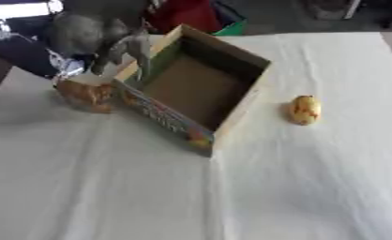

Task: Pick up objects on the table and place them in the box.

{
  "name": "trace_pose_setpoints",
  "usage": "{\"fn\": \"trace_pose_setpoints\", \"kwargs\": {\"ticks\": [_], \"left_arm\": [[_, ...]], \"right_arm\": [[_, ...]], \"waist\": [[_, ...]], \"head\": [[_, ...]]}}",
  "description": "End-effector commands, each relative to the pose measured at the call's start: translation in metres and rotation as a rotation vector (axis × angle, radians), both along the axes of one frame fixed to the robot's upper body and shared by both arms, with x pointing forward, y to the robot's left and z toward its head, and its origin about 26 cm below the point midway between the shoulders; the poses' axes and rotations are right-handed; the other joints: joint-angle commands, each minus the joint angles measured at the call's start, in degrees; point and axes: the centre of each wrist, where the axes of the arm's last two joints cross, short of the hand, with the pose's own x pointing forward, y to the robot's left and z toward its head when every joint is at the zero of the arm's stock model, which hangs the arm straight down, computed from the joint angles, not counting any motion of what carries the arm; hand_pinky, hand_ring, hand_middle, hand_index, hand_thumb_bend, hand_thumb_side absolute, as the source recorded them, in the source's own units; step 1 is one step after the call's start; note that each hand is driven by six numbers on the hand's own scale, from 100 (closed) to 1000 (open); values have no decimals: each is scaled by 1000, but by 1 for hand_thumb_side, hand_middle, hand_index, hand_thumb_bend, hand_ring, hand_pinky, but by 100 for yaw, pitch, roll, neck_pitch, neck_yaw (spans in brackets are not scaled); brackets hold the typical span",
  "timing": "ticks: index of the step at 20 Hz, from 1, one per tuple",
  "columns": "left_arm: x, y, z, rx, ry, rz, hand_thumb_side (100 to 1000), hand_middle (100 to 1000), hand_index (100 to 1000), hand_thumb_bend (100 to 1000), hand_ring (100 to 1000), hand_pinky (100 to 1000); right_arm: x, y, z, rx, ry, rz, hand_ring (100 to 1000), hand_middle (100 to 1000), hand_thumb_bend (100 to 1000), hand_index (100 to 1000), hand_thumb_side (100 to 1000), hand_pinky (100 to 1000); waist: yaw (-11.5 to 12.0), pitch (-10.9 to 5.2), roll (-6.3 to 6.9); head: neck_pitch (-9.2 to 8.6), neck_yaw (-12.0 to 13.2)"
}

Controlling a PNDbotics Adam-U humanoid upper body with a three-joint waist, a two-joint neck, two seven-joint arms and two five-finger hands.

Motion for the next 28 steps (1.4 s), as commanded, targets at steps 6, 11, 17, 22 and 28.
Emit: {"fn": "trace_pose_setpoints", "kwargs": {"ticks": [6,11,17,22,28], "left_arm": [[29,-18,11,-84,-116,53,339,110,112,100,212,293],[51,-38,3,-123,-140,46,340,111,113,100,218,297],[65,-51,-8,-132,-172,32,340,111,114,100,227,304],[80,-61,-22,-161,-168,20,339,113,114,100,247,312],[95,-61,-42,-139,-141,55,328,131,129,100,266,314]], "right_arm": [[0,3,14,-32,-40,25,1000,582,100,827,958,704],[3,7,19,-34,-60,49,1000,583,100,826,956,704],[4,8,22,-30,-68,58,1000,581,100,826,956,704],[6,11,23,-27,-70,68,1000,580,100,826,960,704],[6,12,23,-23,-68,68,1000,578,100,826,958,704]], "waist": [[-137,-4,41],[-309,59,72],[-434,130,113],[-529,199,141],[-588,263,168]], "head": [[-158,109],[-230,247],[-258,322],[-301,357],[-277,358]]}}
